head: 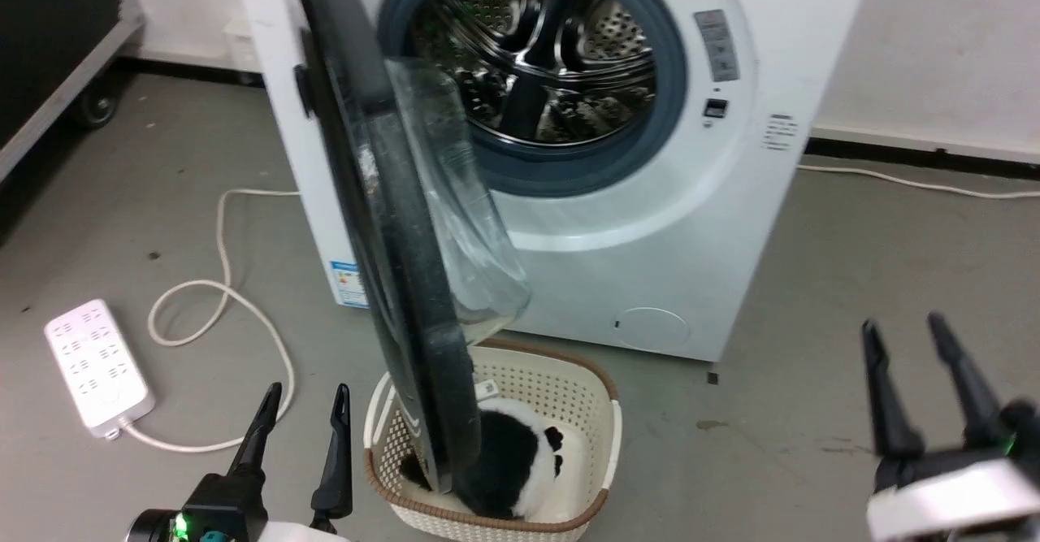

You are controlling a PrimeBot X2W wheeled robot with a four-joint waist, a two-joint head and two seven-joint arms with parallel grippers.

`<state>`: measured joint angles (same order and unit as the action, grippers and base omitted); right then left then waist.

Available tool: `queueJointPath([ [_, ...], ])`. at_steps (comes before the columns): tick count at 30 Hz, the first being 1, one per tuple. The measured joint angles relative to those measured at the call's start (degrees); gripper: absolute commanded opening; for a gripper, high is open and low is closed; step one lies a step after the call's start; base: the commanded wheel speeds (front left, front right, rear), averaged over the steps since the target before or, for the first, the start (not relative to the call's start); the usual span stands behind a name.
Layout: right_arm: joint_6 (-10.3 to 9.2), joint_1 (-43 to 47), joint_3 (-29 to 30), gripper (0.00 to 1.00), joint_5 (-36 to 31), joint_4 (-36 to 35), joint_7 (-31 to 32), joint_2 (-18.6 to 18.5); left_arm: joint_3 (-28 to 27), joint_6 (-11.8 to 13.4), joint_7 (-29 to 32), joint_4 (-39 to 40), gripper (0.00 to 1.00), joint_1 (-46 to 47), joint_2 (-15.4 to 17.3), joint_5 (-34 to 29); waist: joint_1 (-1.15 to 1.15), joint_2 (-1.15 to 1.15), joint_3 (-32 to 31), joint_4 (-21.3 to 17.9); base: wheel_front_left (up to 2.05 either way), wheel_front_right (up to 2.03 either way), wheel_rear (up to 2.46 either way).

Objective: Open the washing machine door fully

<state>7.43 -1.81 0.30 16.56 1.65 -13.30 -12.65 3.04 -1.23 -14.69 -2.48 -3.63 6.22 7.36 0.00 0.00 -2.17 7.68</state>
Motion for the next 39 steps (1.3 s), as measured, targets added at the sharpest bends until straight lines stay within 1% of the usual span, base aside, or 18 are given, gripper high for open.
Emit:
queueJointPath([
  [2, 0.00, 3.5, 1.7, 1.00, -4.1, -2.5, -0.4, 3.6, 0.1, -0.5, 0.0, 0.1, 1.00, -0.1, 0.1, 0.1, 0.00, 0.00, 0.0, -0.9, 0.00, 0.00, 0.00],
  [3, 0.00, 5.1, 2.2, 1.00, -6.5, -3.2, -0.5, 4.7, 0.1, -0.7, 0.0, 0.0, 1.00, -0.1, 0.2, 0.2, 0.00, 0.00, 0.1, -1.2, 0.00, 0.00, 0.00],
  [7, 0.00, 10.0, 3.3, 1.00, -11.4, -4.3, -1.0, 7.9, 0.7, -1.5, 0.0, -0.5, 1.00, -0.4, 0.3, 0.1, 0.00, 0.00, 0.4, -2.2, 0.00, 0.00, 0.00],
  [12, 0.01, 12.3, 3.9, 1.00, -15.6, -5.0, -1.2, 9.2, 1.2, -1.5, 0.0, -0.9, 1.00, -1.0, 0.2, -0.3, 0.00, 0.00, 0.6, -3.0, 0.00, 0.00, 0.00],
  [16, 0.01, 12.5, 3.8, 1.00, -15.5, -5.2, -1.2, 9.4, 1.3, -1.5, 0.0, -1.0, 1.00, -1.0, 0.1, -0.7, 0.01, 0.00, 0.7, -3.2, 0.00, 0.00, 0.00],
  [22, 0.01, 12.4, 3.7, 1.00, -13.4, -5.7, -1.4, 9.4, 0.9, -1.2, 0.0, -0.9, 1.00, -1.1, 0.1, -1.2, 0.01, 0.00, 0.8, -3.4, 0.00, 0.00, 0.00],
  [23, 0.01, 12.4, 3.7, 1.00, -13.2, -5.7, -1.4, 9.4, 0.9, -1.2, 0.0, -1.0, 0.25, -1.1, 0.0, -1.2, 0.01, 0.00, 0.8, -3.4, 0.00, 0.00, 0.00],
  [24, 0.01, 12.4, 3.7, 1.00, -12.9, -5.7, -1.4, 9.4, 1.0, -1.3, 0.0, -1.0, 0.25, -1.1, 0.0, -1.2, 0.01, 0.00, 0.8, -3.4, 0.00, 0.00, 0.00],
  [25, 0.01, 12.4, 3.7, 1.00, -12.7, -5.7, -1.4, 9.4, 1.0, -1.3, 0.0, -1.0, 0.00, -1.1, 0.0, -1.2, 0.00, 0.00, 0.8, -3.4, 0.00, 0.00, 0.00],
  [29, 0.01, 12.2, 3.7, 1.00, -12.1, -5.7, -1.4, 9.4, 0.7, -1.3, 0.0, -0.6, 0.00, -1.1, 0.0, -1.3, 0.01, 0.00, 0.8, -3.3, 0.00, 0.00, 0.00],
  [32, 0.01, 12.2, 3.7, 1.00, -11.9, -5.7, -1.4, 9.5, -0.4, -0.9, 0.0, 1.2, 0.00, -1.1, -0.3, -1.1, 0.01, 0.00, 0.7, -3.2, 0.00, 0.00, 0.00],
  [37, 0.01, 12.2, 3.9, 1.00, -11.9, -5.7, -1.5, 9.5, -4.2, 0.4, 0.0, 7.4, 0.00, -0.5, -1.4, 0.7, 0.01, 0.00, 0.5, -2.9, 0.00, 0.00, 0.00],
  [39, 0.01, 12.2, 3.9, 1.00, -11.8, -5.8, -1.5, 9.5, -6.5, 1.1, 0.0, 10.7, 0.00, 0.8, -2.2, 3.9, 0.01, 0.00, 0.5, -2.9, 0.00, 0.00, 0.00],
])
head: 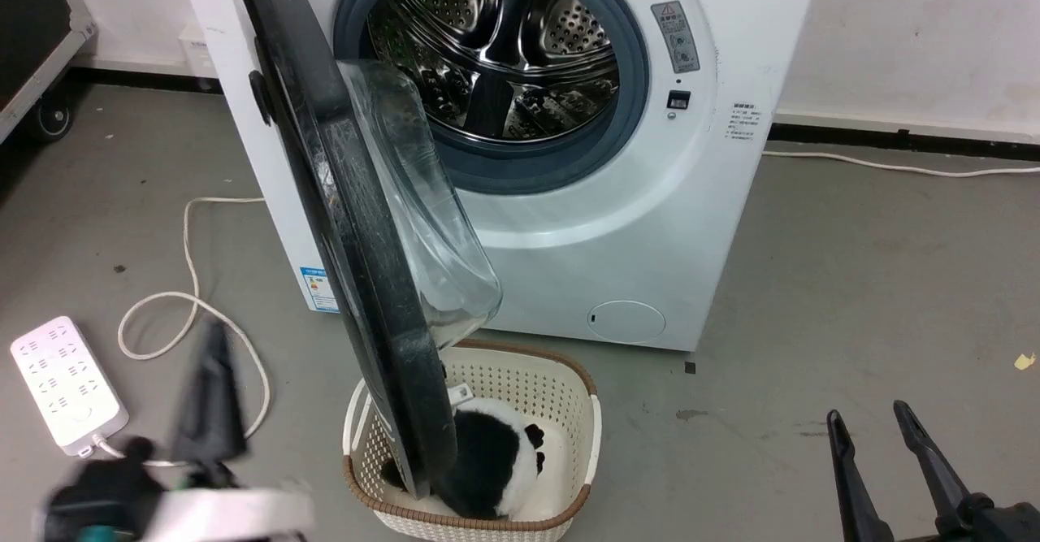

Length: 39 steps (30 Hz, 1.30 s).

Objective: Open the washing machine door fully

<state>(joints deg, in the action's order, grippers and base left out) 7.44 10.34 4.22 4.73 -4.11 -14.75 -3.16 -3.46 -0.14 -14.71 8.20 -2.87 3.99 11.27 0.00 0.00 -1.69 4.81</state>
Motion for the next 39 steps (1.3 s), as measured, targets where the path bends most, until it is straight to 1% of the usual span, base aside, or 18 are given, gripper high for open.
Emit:
queueJointPath([
  [2, 0.00, 0.0, -0.1, 1.00, 0.1, 0.0, 0.0, 0.0, -2.0, 0.4, 0.0, 3.3, 0.00, 1.6, -0.3, 2.0, 0.00, 0.00, 0.0, 0.0, 0.00, 0.00, 0.00],
  [5, 0.00, -0.1, -0.2, 1.00, 0.4, 0.0, 0.0, 0.0, -3.2, 0.8, 0.0, 8.8, 0.00, 4.1, -0.5, 1.9, 0.00, 0.00, -0.2, -0.2, 0.00, 0.00, 0.00],
  [9, 0.00, -0.1, -0.5, 1.00, 0.6, 0.0, 0.0, 0.0, -3.0, 1.0, -0.1, 15.8, 0.00, 7.1, -0.9, 0.2, 0.00, 0.00, -0.3, -0.4, 0.00, 0.00, 0.00],
  [13, 0.00, -0.1, -0.7, 1.00, 0.9, 0.0, 0.0, 0.0, -0.5, 0.1, -0.1, 19.7, 0.00, 9.0, -0.8, -2.7, 0.00, 0.00, -0.3, -0.8, 0.00, 0.00, 0.00],
  [17, 0.00, -0.1, -0.8, 1.00, 1.0, 0.0, 0.0, 0.0, 4.3, -0.8, 2.1, 19.9, 0.00, 8.9, -0.8, -5.2, 0.00, 0.00, -0.1, -1.1, 0.00, 0.00, 0.00],
  [20, 0.00, -0.1, -0.8, 1.00, 1.5, 0.0, 0.0, 0.0, 9.0, -1.6, 4.4, 18.2, 0.00, 8.0, -0.8, -6.0, 0.00, 0.00, 0.3, -1.3, 0.00, 0.00, 0.00],
  [21, 0.00, -0.1, -0.8, 1.00, 1.5, 0.0, 0.0, 0.0, 9.0, -1.6, 4.4, 18.2, 0.00, 8.0, -0.8, -6.0, 0.00, 0.00, 0.3, -1.3, 0.00, 0.00, 0.00],
  [22, 0.00, -0.1, -0.8, 1.00, 1.5, 0.1, 0.0, 0.0, 12.4, -1.8, 5.6, 16.2, 0.00, 6.5, -0.9, -6.0, 0.00, 0.00, 0.5, -1.4, 0.00, 0.00, 0.00],
  [23, 0.00, -0.2, -0.9, 1.00, 1.5, 0.1, 0.0, 0.0, 14.1, -1.9, 5.9, 15.1, 0.00, 5.8, -1.0, -5.8, 0.00, 0.00, 0.6, -1.5, 0.00, 0.00, 0.00],
  [28, 0.00, -0.3, -0.9, 1.00, 1.7, 0.3, 0.0, 0.0, 20.0, -1.8, 7.6, 6.9, 0.00, 3.2, -1.2, -4.0, 0.00, 0.00, 1.2, -1.7, 0.00, 0.00, 0.00],
  [29, 0.00, -0.4, -0.9, 1.00, 1.7, 0.3, 0.0, 0.0, 20.7, -1.4, 7.6, 5.1, 0.00, 2.8, -1.2, -3.3, 0.00, 0.00, 1.2, -1.8, 0.00, 0.00, 0.00],
  [30, 0.00, -0.4, -0.9, 1.00, 1.7, 0.3, 0.0, 0.0, 20.7, -1.4, 7.6, 5.1, 0.00, 2.8, -1.2, -3.3, 0.00, 0.00, 1.2, -1.8, 0.00, 0.00, 0.00],
  [31, 0.00, -0.4, -0.9, 1.00, 1.8, 0.4, 0.0, 0.0, 21.3, -0.9, 8.2, 1.5, 0.00, 2.6, -1.2, -2.7, 0.00, 0.00, 1.4, -1.9, 0.00, 0.00, 0.00],
  [35, 0.00, -0.4, -0.8, 1.00, 2.1, 0.6, 0.0, 0.0, 20.6, 1.0, 9.2, -4.3, 0.00, 2.6, -1.2, -0.3, 0.00, 0.00, 1.7, -1.9, 0.00, 0.00, 0.00],
  [37, 0.00, -0.4, -0.8, 1.00, 2.3, 0.6, 0.0, 0.0, 20.4, 1.1, 9.2, -5.4, 0.00, 2.6, -1.2, 0.0, 0.00, 0.00, 1.9, -1.9, 0.00, 0.00, 0.00],
  [39, 0.00, -0.6, -0.8, 1.00, 2.3, 0.8, 0.0, 0.0, 19.4, 1.2, 9.7, -8.5, 0.00, 3.2, -1.2, 0.9, 0.00, 0.00, 2.3, -1.4, 0.00, 0.00, 0.00],
])
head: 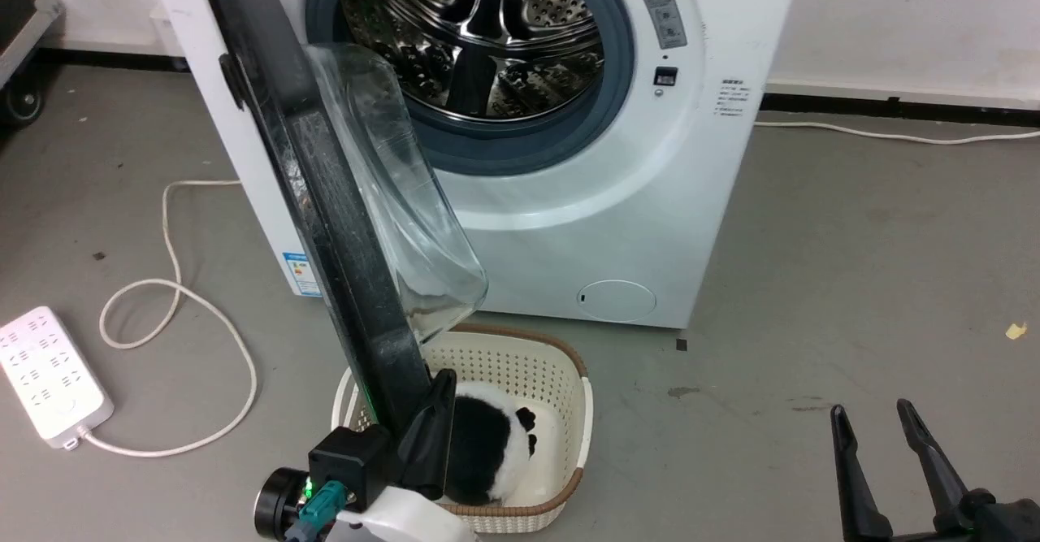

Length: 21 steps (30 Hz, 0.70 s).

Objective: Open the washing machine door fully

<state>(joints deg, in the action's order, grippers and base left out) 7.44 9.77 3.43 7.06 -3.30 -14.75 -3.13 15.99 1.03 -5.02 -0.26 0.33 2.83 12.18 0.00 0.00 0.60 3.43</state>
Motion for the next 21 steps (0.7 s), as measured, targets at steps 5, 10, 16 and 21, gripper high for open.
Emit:
queueJointPath([
  [5, 0.00, -0.1, -0.1, 1.00, 0.1, 0.2, 0.0, 0.0, -0.8, 0.0, 0.0, -2.6, 0.00, 0.9, 0.1, 0.8, 0.00, 0.00, 0.3, 1.0, 0.00, 0.00, 0.00],
  [10, 0.00, 0.0, -0.3, 1.00, 0.1, 0.5, 0.0, 0.0, -3.1, 0.9, -0.3, -4.7, 0.00, 1.1, 1.3, 2.0, 0.00, 0.00, 0.1, 3.8, 0.00, 0.00, 0.00],
  [16, -0.01, 0.0, -0.4, 1.00, 0.1, 0.7, 0.0, 0.0, -6.3, 2.3, -0.7, -4.8, 0.00, 1.0, 3.3, 3.2, 0.00, 0.00, -0.2, 7.4, 0.00, 0.00, 0.00],
  [21, -0.01, 0.0, -1.0, 1.00, 0.0, 0.7, 0.0, 0.0, -9.4, 3.2, -0.3, -3.9, 0.00, 0.8, 5.1, 4.2, 0.00, 0.00, 0.1, 11.5, 0.00, 0.00, 0.00],
])
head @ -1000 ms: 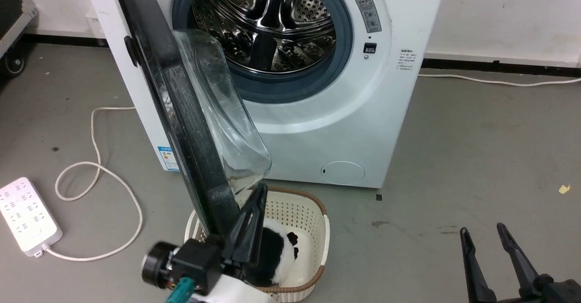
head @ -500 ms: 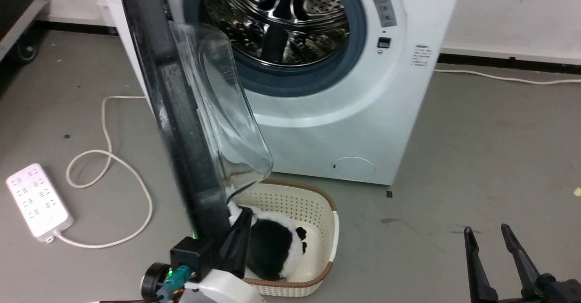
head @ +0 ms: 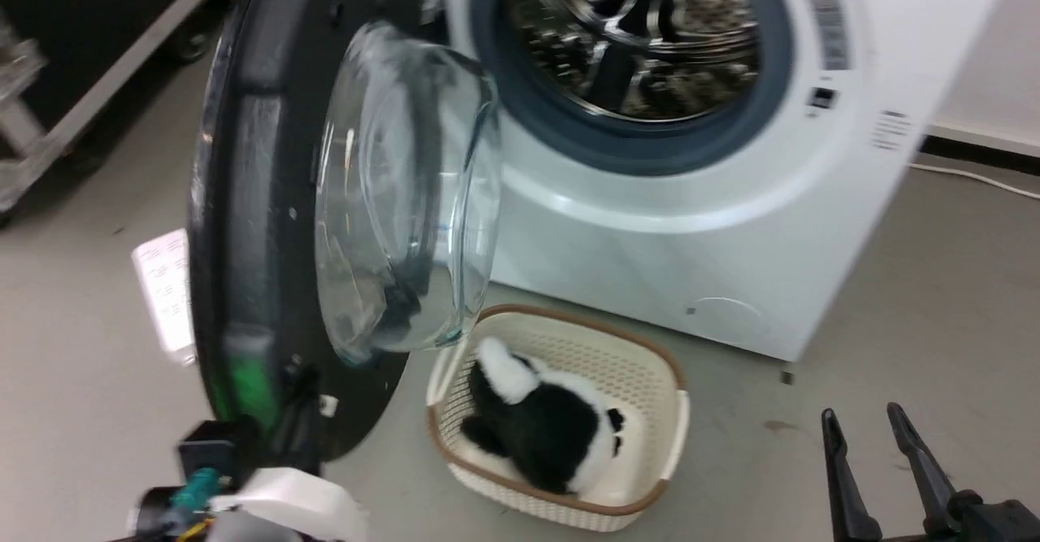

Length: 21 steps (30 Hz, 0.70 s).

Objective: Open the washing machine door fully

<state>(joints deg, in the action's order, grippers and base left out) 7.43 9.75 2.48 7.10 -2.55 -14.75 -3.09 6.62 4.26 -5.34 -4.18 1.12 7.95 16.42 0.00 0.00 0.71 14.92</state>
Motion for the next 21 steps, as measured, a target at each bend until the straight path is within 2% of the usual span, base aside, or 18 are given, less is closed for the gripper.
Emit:
queueJointPath([
  [3, 0.01, 0.0, -0.8, 1.00, -0.7, 0.0, 0.0, 0.0, -2.8, 0.4, 0.4, 0.2, 0.00, 0.1, 2.0, 1.5, 0.00, 0.00, 1.0, 3.0, 0.00, 0.00, 0.00],
  [9, 0.01, -1.2, -1.7, 1.00, -2.9, -0.3, 0.0, 0.0, -6.1, 0.5, 0.8, -0.6, 0.00, 2.7, 4.4, 3.6, 0.00, 0.00, 4.8, 5.6, 0.00, 0.00, 0.00],
  [21, 0.01, -4.2, -2.1, 1.00, -6.4, -2.8, 1.8, 0.0, -10.0, -1.9, 2.1, -8.6, 0.00, 11.7, 9.6, 7.1, 0.01, 0.00, 13.6, 6.2, 0.00, 0.00, 0.00],
])
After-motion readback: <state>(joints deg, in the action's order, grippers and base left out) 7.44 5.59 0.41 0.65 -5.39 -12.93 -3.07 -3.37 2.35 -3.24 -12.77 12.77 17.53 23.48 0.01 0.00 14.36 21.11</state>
